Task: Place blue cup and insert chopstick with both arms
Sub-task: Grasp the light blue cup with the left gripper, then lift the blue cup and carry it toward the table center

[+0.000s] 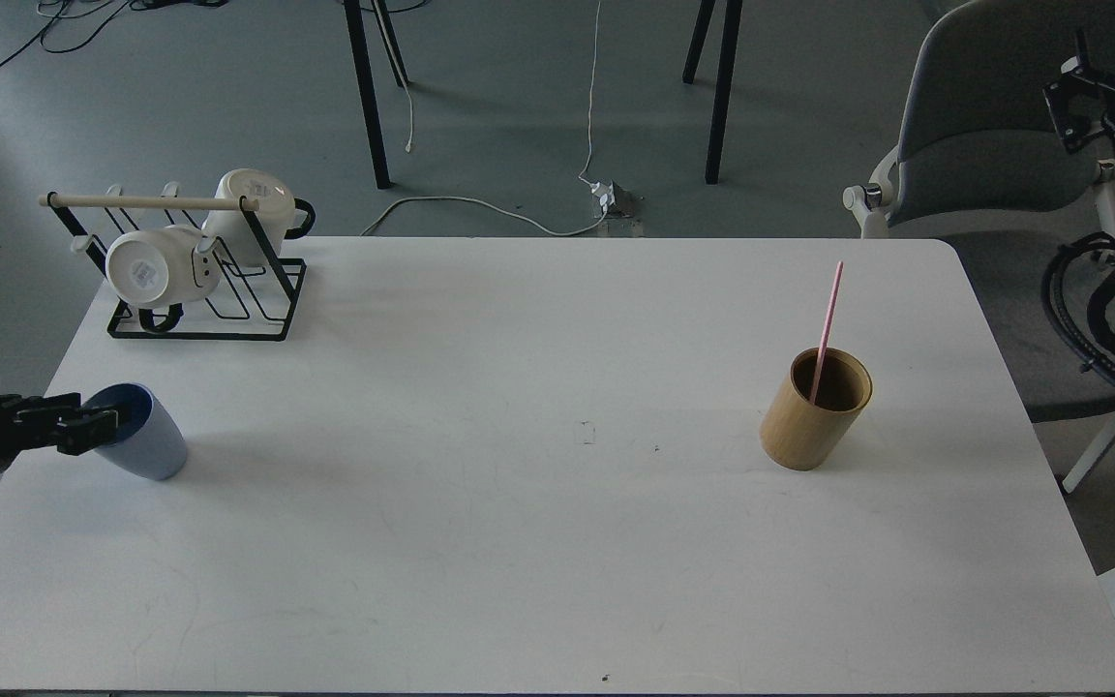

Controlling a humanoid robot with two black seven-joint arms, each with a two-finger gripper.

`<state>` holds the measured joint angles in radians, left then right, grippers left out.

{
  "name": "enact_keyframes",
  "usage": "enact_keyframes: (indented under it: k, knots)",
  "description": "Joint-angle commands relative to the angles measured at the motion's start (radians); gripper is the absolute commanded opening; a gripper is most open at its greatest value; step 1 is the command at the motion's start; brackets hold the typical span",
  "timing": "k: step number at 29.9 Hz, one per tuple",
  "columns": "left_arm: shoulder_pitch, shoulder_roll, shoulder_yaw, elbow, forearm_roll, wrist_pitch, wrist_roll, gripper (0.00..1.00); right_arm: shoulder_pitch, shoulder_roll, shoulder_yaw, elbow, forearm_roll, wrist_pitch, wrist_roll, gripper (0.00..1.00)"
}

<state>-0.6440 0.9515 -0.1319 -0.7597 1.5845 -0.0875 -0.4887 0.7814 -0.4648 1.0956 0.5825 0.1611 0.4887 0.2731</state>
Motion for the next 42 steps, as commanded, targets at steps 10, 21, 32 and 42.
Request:
enact_keyframes:
  k: [10,21,32,42]
  knots:
    - [-0.002,-0.028,-0.002,0.053,-0.009,-0.008,0.000,0.16,0.004,-0.006,-0.013,0.002,-0.002,0.000,-0.002,1.00]
    - [-0.022,-0.004,-0.005,-0.036,-0.001,-0.008,0.000,0.01,0.021,-0.011,-0.052,0.013,-0.014,0.000,-0.006,1.00]
    - [-0.248,0.179,-0.008,-0.493,0.002,-0.205,0.000,0.00,0.137,-0.023,-0.132,0.019,-0.017,0.000,-0.014,1.00]
    - [-0.496,-0.129,-0.008,-0.757,0.031,-0.401,0.268,0.00,0.183,-0.046,-0.177,0.095,-0.020,-0.082,-0.012,1.00]
